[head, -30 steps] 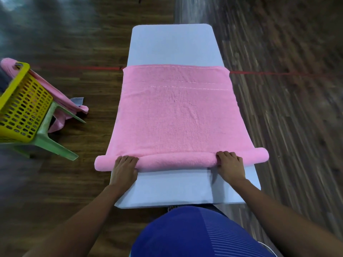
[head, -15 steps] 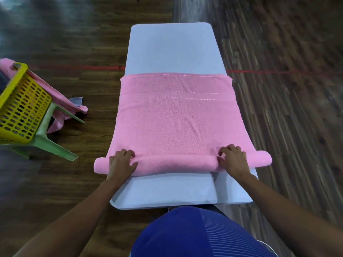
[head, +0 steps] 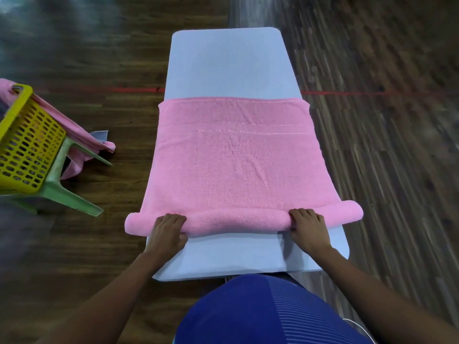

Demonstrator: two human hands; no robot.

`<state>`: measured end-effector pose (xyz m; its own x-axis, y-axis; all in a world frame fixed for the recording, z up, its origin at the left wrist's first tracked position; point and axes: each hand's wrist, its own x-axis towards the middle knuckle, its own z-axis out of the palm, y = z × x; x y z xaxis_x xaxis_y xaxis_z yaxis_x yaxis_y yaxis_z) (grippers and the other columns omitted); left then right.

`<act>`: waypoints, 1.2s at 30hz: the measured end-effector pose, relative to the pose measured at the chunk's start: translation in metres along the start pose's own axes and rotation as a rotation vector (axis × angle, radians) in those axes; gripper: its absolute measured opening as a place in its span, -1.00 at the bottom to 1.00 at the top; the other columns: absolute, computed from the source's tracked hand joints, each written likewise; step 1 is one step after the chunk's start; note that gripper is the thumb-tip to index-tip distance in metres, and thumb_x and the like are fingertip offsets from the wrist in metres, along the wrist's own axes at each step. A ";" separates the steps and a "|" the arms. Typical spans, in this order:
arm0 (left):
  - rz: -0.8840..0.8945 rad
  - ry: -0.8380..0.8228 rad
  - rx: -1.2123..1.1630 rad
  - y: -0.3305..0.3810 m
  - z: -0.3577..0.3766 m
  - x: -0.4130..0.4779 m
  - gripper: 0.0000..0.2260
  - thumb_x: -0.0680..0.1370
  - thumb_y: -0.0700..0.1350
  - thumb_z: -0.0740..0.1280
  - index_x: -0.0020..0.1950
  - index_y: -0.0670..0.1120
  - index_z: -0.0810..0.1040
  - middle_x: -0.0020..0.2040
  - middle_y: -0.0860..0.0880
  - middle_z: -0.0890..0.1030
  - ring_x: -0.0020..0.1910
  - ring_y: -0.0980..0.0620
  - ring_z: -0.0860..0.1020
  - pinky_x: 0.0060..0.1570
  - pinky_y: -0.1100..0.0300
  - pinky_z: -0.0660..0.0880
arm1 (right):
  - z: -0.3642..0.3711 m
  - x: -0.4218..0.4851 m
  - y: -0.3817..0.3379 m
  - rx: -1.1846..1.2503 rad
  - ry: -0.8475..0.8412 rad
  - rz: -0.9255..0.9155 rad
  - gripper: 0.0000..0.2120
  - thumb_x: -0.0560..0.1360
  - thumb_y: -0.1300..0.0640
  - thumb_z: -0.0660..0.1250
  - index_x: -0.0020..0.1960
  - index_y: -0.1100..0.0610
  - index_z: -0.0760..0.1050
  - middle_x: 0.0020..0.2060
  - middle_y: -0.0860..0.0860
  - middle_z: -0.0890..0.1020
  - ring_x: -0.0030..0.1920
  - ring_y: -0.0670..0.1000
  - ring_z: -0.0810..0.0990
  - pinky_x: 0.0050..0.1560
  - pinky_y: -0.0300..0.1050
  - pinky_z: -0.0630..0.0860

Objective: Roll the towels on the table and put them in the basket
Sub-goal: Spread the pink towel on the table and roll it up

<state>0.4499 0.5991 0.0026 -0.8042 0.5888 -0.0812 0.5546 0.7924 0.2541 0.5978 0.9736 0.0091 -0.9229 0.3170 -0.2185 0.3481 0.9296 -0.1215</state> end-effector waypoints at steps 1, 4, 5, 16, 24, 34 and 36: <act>0.011 -0.020 0.003 0.000 -0.003 0.001 -0.71 0.34 -0.05 0.37 0.01 -0.13 0.62 -0.08 -0.08 0.66 -0.13 -0.07 0.57 0.00 -0.01 0.49 | -0.006 0.002 0.000 -0.034 -0.059 -0.003 -0.65 0.39 0.05 0.31 0.17 0.05 0.49 0.06 -0.01 0.60 0.11 0.11 0.49 0.08 0.02 0.33; -0.014 -0.196 -0.076 -0.002 -0.012 0.004 -0.58 0.37 0.17 0.13 -0.03 -0.06 0.60 -0.13 0.00 0.63 -0.20 0.04 0.49 -0.12 0.12 0.37 | -0.022 0.010 0.004 -0.064 -0.302 0.010 -0.63 0.45 -0.05 0.18 0.22 -0.02 0.47 0.14 0.00 0.58 0.14 0.09 0.46 0.09 0.02 0.29; -0.021 -0.236 -0.114 -0.005 -0.012 0.004 -0.53 0.36 0.20 0.09 0.00 -0.05 0.60 -0.10 0.00 0.64 -0.18 0.04 0.49 -0.12 0.14 0.35 | -0.025 0.013 0.006 -0.022 -0.374 0.030 -0.66 0.46 -0.04 0.19 0.21 -0.04 0.48 0.15 0.02 0.58 0.15 0.09 0.46 0.10 0.02 0.28; -0.085 0.113 0.017 0.011 0.000 0.007 -0.76 0.48 -0.11 0.21 -0.02 -0.18 0.62 -0.05 -0.12 0.63 -0.09 -0.12 0.52 -0.08 -0.03 0.46 | 0.001 0.005 -0.004 0.053 0.119 -0.008 -0.79 0.33 0.27 0.42 -0.05 0.19 0.54 -0.12 0.10 0.59 -0.15 0.17 0.52 -0.23 0.00 0.39; -0.048 -0.054 0.001 0.001 0.002 0.005 -0.59 0.35 -0.20 0.44 0.19 -0.20 0.58 0.12 -0.17 0.62 0.09 -0.16 0.56 0.22 -0.12 0.44 | 0.002 0.007 -0.002 0.067 0.046 0.001 -0.59 0.32 0.26 0.41 0.17 0.16 0.52 0.07 0.10 0.63 0.12 0.18 0.56 0.18 0.07 0.42; -0.107 -0.291 -0.056 -0.006 -0.017 0.029 -0.59 0.45 0.09 0.24 0.22 -0.06 0.53 0.12 -0.06 0.57 0.08 -0.08 0.47 0.07 0.00 0.36 | -0.024 0.026 0.003 0.004 -0.289 0.123 -0.71 0.50 0.05 0.19 0.20 0.07 0.37 0.11 0.10 0.52 0.11 0.16 0.45 0.09 0.05 0.28; -0.127 -0.098 0.005 -0.005 -0.016 0.033 -0.71 0.47 -0.03 0.35 0.17 -0.08 0.54 0.08 -0.09 0.56 0.05 -0.11 0.48 0.06 -0.05 0.37 | -0.018 0.026 0.004 -0.058 -0.059 0.108 -0.74 0.51 0.04 0.26 0.16 0.10 0.42 0.06 0.11 0.49 0.05 0.18 0.44 0.02 0.05 0.31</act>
<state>0.4174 0.6116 0.0137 -0.8435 0.4961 -0.2060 0.4509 0.8623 0.2305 0.5723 0.9894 0.0207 -0.8688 0.4054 -0.2842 0.4329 0.9006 -0.0387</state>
